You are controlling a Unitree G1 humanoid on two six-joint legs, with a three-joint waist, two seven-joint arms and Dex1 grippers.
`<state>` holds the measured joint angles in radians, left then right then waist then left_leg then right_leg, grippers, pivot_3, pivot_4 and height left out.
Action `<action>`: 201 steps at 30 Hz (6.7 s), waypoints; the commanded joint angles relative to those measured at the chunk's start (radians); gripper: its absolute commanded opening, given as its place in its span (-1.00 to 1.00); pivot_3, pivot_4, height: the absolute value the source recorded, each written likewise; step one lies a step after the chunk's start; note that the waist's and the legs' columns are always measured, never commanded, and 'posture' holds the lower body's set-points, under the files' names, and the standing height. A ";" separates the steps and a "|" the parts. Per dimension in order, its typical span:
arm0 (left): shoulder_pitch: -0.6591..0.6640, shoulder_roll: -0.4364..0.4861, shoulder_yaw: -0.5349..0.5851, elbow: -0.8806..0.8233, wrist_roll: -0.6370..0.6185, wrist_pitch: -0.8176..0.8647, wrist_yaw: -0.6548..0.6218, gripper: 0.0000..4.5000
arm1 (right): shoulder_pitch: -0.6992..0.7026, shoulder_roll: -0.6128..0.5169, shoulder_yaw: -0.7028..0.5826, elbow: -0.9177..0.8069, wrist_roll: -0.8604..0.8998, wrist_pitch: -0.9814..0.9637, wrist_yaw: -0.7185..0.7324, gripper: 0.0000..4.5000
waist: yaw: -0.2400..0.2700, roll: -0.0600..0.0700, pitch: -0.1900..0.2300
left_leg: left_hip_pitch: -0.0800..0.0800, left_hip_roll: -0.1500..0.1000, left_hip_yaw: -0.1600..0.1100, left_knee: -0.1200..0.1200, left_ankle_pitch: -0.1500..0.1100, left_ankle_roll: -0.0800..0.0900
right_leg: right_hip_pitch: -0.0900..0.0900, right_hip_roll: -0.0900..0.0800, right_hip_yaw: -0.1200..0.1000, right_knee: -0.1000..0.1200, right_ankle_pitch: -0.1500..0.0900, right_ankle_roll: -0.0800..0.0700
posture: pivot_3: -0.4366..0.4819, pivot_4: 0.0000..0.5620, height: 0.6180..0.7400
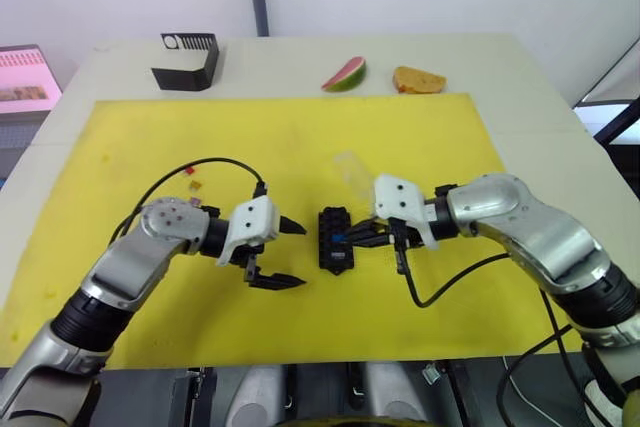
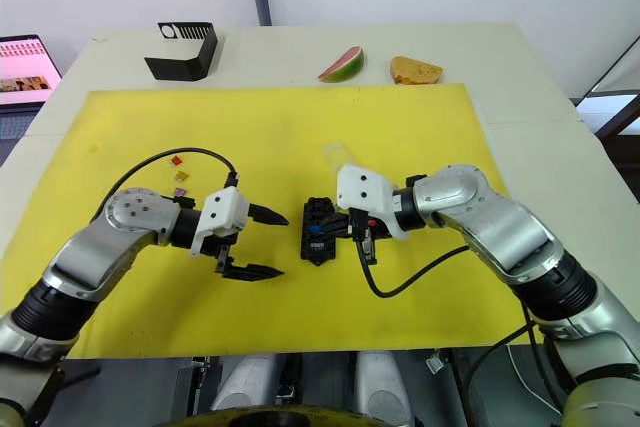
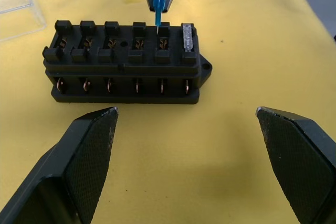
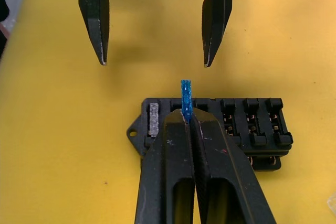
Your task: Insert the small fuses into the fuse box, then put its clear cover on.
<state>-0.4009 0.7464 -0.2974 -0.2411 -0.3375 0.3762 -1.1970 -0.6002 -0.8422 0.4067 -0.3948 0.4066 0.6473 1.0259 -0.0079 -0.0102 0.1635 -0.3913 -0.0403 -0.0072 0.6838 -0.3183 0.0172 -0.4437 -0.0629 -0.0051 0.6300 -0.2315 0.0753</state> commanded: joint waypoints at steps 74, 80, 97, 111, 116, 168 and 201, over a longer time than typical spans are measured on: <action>-0.048 -0.070 0.001 0.007 0.088 -0.067 -0.034 0.98 | -0.018 0.039 -0.043 -0.093 -0.045 0.169 0.066 -1.00 | 0.001 0.000 0.000 | 0.000 0.000 0.000 0.001 0.001 -0.001 | 0.000 0.001 0.000 0.002 0.000 0.000 | -0.05 -0.47 1.00; -0.051 -0.074 -0.001 0.009 0.089 -0.067 -0.036 0.98 | -0.024 0.061 -0.048 -0.097 -0.027 0.199 0.049 -1.00 | 0.000 0.000 0.000 | 0.000 0.000 0.000 0.001 0.001 -0.001 | 0.000 0.001 0.000 0.002 0.000 0.000 | -0.05 -0.47 1.00; -0.043 -0.082 -0.004 0.003 0.092 -0.066 -0.028 0.98 | -0.016 0.048 -0.024 -0.075 -0.067 0.169 0.057 -1.00 | 0.000 0.000 0.000 | 0.000 0.000 0.000 0.001 0.001 -0.001 | 0.000 0.001 0.000 0.002 0.000 0.000 | -0.05 -0.47 1.00; -0.044 -0.081 -0.004 0.003 0.091 -0.063 -0.022 0.98 | -0.020 0.055 0.001 -0.055 -0.101 0.157 0.060 -1.00 | 0.000 0.000 0.000 | 0.000 0.000 0.000 0.002 0.001 -0.002 | 0.000 0.001 0.000 0.002 0.000 0.000 | -0.05 -0.47 1.00; -0.045 -0.079 -0.004 0.007 0.091 -0.065 -0.026 0.98 | -0.033 0.053 -0.016 -0.063 -0.083 0.172 0.068 -1.00 | 0.000 0.000 0.000 | 0.000 0.000 0.000 0.002 0.001 -0.002 | 0.000 0.001 0.000 0.002 0.000 0.000 | -0.05 -0.47 1.00; -0.057 -0.089 -0.016 0.020 0.095 -0.076 -0.022 0.98 | -0.027 0.058 0.005 -0.052 -0.088 0.195 0.048 -1.00 | 0.000 0.000 0.000 | 0.000 0.000 0.000 0.002 0.001 -0.002 | 0.000 0.001 0.000 0.002 0.000 0.000 | -0.05 -0.47 1.00; -0.055 -0.107 -0.023 0.029 0.111 -0.095 -0.021 0.98 | -0.095 0.014 0.074 -0.101 -0.134 0.237 0.074 -1.00 | 0.001 0.000 -0.001 | 0.000 0.000 0.000 0.002 0.002 -0.003 | 0.000 0.001 -0.001 0.003 0.000 0.000 | -0.05 -0.47 1.00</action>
<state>-0.4439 0.6435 -0.3247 -0.1999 -0.2270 0.2961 -1.2180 -0.6814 -0.8132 0.4705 -0.4740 0.2859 0.8746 1.0960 -0.0065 -0.0106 0.1628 -0.3908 -0.0407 -0.0071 0.6860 -0.3166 0.0143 -0.4432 -0.0619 -0.0056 0.6327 -0.2312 0.0757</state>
